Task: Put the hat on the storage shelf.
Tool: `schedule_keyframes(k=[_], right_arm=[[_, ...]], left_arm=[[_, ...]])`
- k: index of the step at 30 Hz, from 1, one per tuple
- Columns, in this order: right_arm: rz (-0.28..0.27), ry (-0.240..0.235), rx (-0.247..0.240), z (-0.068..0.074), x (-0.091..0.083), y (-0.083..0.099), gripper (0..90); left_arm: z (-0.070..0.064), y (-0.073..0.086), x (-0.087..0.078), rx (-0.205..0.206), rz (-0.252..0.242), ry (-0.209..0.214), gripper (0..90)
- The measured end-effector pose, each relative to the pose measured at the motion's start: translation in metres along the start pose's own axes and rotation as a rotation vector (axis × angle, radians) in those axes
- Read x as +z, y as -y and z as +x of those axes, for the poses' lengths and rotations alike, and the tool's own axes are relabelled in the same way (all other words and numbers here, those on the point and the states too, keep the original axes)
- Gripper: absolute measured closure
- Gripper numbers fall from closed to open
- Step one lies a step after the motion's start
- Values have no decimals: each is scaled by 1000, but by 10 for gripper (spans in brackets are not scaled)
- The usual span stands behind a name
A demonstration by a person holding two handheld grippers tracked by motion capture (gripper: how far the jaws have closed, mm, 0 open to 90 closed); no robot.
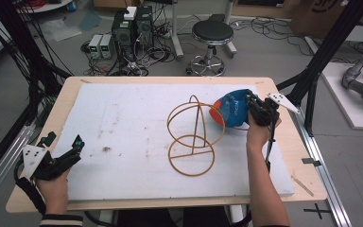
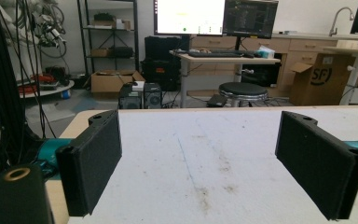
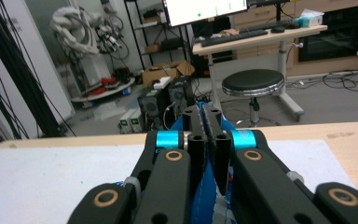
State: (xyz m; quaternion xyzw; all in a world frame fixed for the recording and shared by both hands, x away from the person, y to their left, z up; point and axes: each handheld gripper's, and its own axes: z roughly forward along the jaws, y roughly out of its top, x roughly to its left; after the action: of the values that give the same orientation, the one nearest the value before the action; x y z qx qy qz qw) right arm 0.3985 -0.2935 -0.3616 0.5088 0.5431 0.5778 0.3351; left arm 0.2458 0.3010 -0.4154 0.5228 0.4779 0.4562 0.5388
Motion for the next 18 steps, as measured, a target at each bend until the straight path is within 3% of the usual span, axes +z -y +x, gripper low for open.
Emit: schedule_keyframes(k=[5, 9, 18], right_arm=[[-59, -29, -11, 7, -8, -21, 899], [-125, -54, -47, 18, -17, -50, 899], [-186, -70, -60, 28, -28, -83, 899]], left_arm=[[0, 0, 0, -1, -1, -1, 148], [0, 0, 0, -6, -7, -1, 148], [1, -1, -1, -13, -9, -3, 148]])
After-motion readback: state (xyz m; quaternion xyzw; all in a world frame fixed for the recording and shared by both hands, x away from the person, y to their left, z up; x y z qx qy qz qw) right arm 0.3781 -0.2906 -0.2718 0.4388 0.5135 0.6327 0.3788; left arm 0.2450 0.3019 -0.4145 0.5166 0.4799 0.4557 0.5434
